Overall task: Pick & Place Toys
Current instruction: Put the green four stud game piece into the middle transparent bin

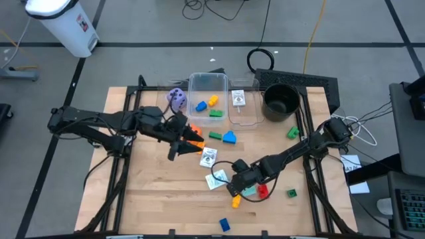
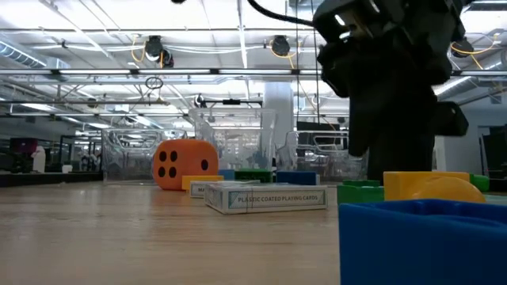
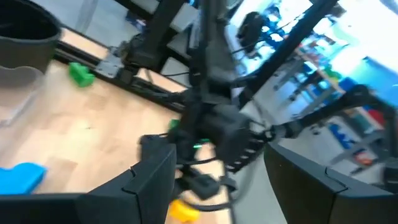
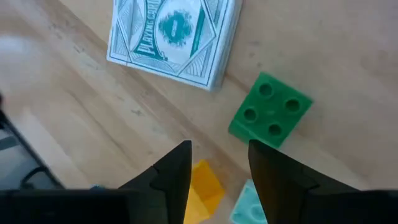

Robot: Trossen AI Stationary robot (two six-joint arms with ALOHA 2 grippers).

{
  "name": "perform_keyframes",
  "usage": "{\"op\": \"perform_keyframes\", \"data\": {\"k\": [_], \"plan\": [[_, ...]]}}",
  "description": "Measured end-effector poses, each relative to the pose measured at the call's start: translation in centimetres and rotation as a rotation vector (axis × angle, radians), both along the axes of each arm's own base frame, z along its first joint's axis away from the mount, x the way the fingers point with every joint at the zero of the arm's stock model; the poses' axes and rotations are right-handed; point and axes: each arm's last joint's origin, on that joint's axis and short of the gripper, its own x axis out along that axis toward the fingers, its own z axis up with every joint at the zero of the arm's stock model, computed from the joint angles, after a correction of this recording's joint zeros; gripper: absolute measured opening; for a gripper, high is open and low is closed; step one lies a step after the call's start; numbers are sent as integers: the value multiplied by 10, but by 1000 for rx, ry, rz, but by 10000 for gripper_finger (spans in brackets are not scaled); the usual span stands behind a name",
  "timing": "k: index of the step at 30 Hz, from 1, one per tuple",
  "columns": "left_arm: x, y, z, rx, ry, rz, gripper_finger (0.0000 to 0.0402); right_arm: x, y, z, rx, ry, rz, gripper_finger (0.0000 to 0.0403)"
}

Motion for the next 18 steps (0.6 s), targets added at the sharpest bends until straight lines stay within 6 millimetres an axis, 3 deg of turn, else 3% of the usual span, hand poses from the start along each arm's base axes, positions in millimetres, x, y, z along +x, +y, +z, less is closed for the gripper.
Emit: {"op": "perform_keyframes", "data": {"k": [11,18], "plan": [[-18,2,24,-20,-149,-16,250,-12,-15,-37,97,-64,-89,150],[-19,8,26,-19,-157,16,251,-7,-42,-40,32,-71,-93,150]]}}
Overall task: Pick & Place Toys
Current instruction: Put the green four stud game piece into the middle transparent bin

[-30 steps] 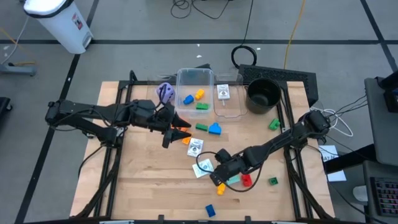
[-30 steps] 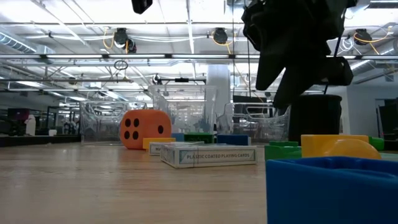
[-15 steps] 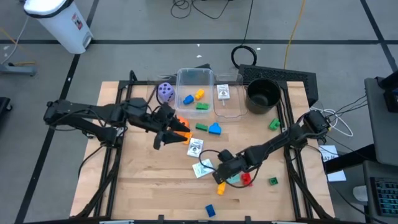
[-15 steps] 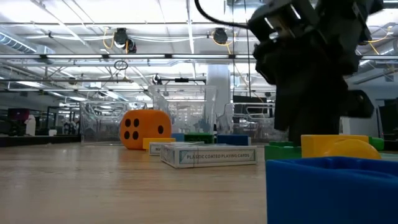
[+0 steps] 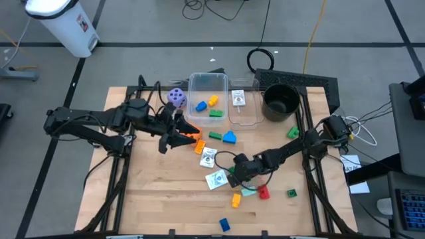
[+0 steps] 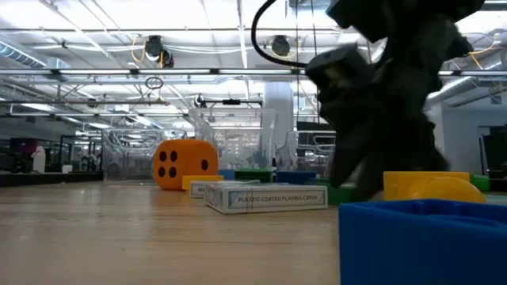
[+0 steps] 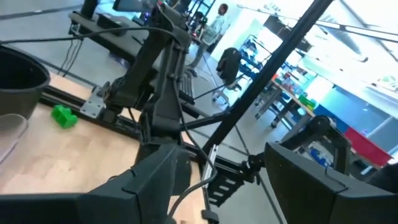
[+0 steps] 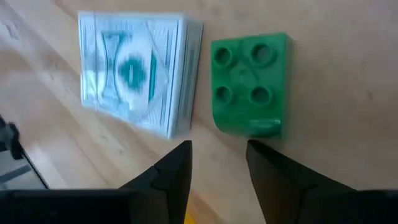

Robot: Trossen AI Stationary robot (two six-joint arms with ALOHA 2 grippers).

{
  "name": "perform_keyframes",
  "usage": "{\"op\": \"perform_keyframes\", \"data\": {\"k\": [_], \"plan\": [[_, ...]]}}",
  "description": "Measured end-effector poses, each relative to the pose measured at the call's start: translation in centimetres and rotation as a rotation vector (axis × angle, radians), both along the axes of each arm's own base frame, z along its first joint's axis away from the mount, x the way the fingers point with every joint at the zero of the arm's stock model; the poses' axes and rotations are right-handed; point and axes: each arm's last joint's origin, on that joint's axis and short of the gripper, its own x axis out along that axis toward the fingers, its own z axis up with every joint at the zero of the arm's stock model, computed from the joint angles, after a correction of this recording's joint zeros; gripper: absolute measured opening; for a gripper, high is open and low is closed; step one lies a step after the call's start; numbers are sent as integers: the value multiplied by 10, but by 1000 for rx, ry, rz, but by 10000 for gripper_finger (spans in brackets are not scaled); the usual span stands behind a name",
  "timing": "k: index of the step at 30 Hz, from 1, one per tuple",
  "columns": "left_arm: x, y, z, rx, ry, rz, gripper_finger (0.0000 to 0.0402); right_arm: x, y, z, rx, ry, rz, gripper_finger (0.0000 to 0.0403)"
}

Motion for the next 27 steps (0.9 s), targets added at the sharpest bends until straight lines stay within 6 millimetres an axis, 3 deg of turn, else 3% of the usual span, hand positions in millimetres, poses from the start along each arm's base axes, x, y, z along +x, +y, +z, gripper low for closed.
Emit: {"op": "perform_keyframes", "data": {"k": [9,15,21,27], "plan": [[-1,9,1,5,-2,32,250,9,-47,5,-132,-28,-30,150],[-2,15,-2,6,28,53,250,9,-66,26,-273,-112,122,150],[-3,19,-1,7,23,47,251,4,-71,51,-453,-214,333,150],[-3,23,-1,29,18,62,251,3,-67,55,-493,-247,437,158]]}}
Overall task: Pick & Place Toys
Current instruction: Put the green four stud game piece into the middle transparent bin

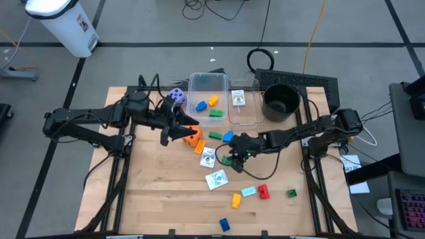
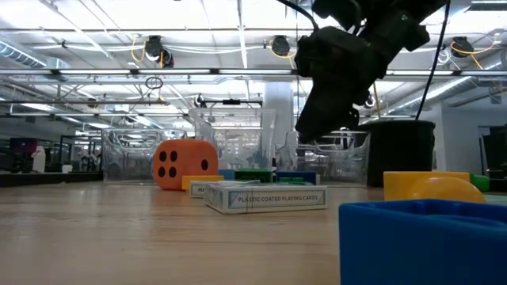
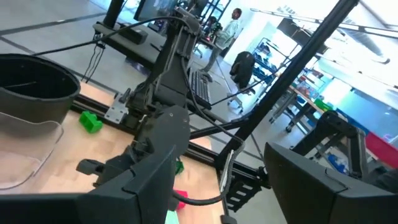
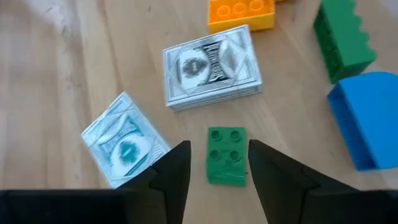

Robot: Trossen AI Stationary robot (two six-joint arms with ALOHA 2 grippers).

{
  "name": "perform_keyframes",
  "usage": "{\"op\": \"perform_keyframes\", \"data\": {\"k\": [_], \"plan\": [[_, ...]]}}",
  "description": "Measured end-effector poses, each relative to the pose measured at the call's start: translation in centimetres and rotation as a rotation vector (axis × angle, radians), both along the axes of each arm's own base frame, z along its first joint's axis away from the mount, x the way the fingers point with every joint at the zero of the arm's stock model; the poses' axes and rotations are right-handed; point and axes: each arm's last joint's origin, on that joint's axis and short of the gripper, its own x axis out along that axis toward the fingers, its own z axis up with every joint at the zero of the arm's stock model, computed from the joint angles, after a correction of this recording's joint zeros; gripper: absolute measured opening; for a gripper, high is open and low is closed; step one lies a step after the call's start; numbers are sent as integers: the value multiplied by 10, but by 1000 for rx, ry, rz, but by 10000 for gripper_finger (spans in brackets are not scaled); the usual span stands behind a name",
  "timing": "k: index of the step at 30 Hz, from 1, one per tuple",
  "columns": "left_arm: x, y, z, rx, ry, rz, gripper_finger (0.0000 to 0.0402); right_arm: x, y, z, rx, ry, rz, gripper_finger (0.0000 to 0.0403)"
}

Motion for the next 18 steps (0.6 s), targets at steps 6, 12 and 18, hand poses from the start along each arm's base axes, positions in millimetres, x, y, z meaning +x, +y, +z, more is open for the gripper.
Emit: {"op": "perform_keyframes", "data": {"k": [6,12,18], "plan": [[0,2,0,5,-1,7,250,0,1,0,-3,0,30,208],[0,2,0,16,-4,9,250,4,1,-4,-40,-8,61,271],[0,2,0,19,-3,9,251,15,2,-20,-57,-29,59,308]]}}
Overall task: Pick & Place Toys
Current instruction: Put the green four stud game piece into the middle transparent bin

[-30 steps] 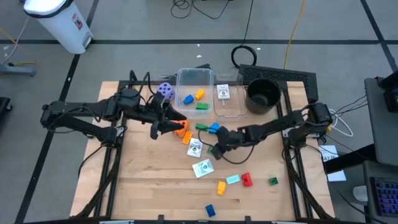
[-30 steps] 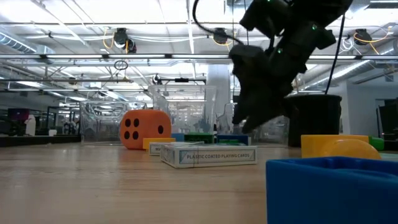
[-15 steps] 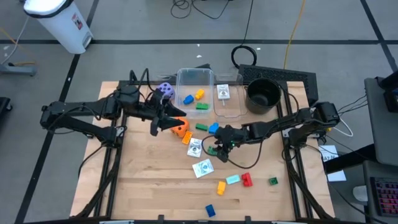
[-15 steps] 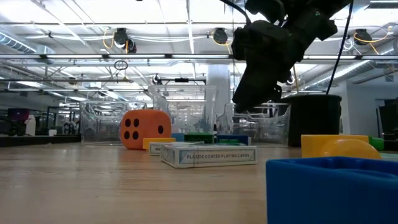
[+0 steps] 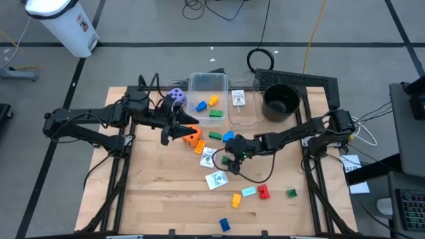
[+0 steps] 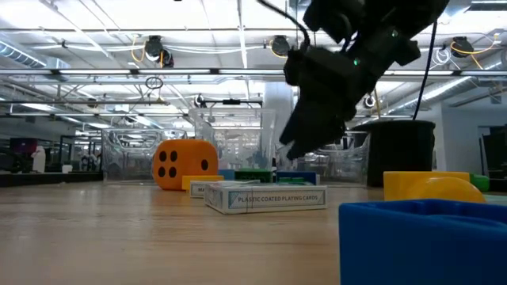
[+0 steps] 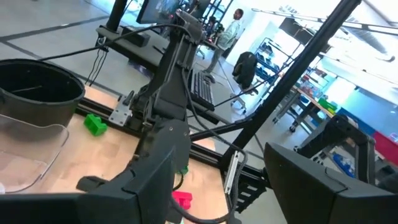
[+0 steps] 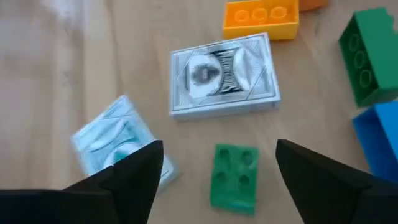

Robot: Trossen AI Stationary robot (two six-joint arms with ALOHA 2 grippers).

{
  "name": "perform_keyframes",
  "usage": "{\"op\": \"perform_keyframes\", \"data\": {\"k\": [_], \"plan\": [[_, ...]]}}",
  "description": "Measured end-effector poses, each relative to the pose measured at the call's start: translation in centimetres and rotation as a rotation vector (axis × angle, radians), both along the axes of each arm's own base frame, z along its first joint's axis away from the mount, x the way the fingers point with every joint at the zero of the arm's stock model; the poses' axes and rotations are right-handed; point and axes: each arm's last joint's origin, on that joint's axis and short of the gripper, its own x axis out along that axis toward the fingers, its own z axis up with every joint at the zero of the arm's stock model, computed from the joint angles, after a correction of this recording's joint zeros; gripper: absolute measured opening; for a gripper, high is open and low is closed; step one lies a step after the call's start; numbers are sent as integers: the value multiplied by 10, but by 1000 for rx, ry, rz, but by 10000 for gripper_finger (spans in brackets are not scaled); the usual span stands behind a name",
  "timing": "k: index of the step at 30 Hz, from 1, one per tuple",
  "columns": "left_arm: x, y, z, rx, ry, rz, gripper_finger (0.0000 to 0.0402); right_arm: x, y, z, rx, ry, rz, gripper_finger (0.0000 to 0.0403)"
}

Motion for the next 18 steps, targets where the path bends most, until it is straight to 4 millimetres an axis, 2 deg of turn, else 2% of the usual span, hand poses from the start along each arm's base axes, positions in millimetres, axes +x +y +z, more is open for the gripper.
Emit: {"op": "perform_keyframes", "data": {"k": [8,18], "plan": [[0,0,0,0,2,0,250,2,1,-13,-62,33,-3,313],[0,0,-4,-1,43,1,251,3,14,-32,-123,96,34,309]]}}
